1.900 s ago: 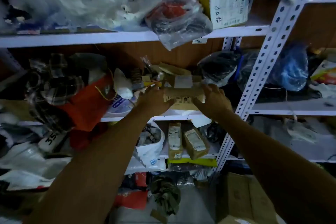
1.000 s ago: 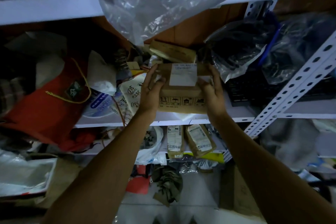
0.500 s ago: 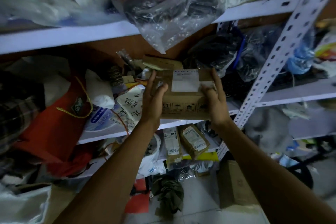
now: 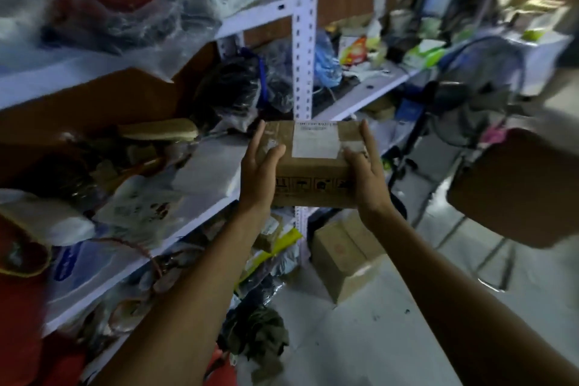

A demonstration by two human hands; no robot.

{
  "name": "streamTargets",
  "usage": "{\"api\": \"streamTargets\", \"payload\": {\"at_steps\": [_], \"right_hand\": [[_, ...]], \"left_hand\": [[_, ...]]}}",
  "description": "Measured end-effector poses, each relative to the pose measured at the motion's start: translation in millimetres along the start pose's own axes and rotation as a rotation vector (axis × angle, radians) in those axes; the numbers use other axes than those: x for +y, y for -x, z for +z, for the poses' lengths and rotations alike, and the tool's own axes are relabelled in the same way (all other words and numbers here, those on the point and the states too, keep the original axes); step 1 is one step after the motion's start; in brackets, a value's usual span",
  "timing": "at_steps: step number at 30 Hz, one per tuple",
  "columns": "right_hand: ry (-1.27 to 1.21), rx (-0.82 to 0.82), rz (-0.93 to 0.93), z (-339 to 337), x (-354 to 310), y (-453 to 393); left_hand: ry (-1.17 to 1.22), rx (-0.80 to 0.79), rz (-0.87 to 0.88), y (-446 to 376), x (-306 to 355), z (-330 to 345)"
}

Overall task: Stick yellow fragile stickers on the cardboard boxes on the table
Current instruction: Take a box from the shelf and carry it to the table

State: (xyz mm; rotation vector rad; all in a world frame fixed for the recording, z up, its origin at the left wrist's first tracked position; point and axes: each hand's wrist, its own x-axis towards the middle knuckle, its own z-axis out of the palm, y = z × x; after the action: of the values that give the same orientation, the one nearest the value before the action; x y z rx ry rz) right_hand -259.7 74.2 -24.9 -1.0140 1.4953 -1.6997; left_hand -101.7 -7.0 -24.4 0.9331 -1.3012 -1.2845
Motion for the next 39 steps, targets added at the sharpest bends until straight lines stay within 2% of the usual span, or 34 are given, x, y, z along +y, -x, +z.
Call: {"api": "streamTargets", "payload": {"at_steps": [9, 13, 21, 31, 39], "right_hand": [[-0.014, 0.355, 0.018, -162.4, -24.6, 89.2], [0.027, 0.560, 0.012, -250.2, -36.4, 148.7], [0.103, 0.898, -0.013, -400.8, -49.1, 280.8], [0.163, 1.227, -0.005, -514.8, -45.7, 410.5], [0.142, 1.415, 0.027, -600.5, -23.3, 446.5]], "left_hand": [[0.049, -0.399, -0.063, 81.1, -1.6, 151.9], [0.083, -0.564, -0.142, 145.2, 2.2, 241.2], [0.059, -0.896, -0.089, 289.9, -4.8, 390.1], [0.079, -1.276, -0.075, 435.0, -22.2, 511.9], [0.132, -1.493, -0.158, 501.5, -55.5, 607.9]]}}
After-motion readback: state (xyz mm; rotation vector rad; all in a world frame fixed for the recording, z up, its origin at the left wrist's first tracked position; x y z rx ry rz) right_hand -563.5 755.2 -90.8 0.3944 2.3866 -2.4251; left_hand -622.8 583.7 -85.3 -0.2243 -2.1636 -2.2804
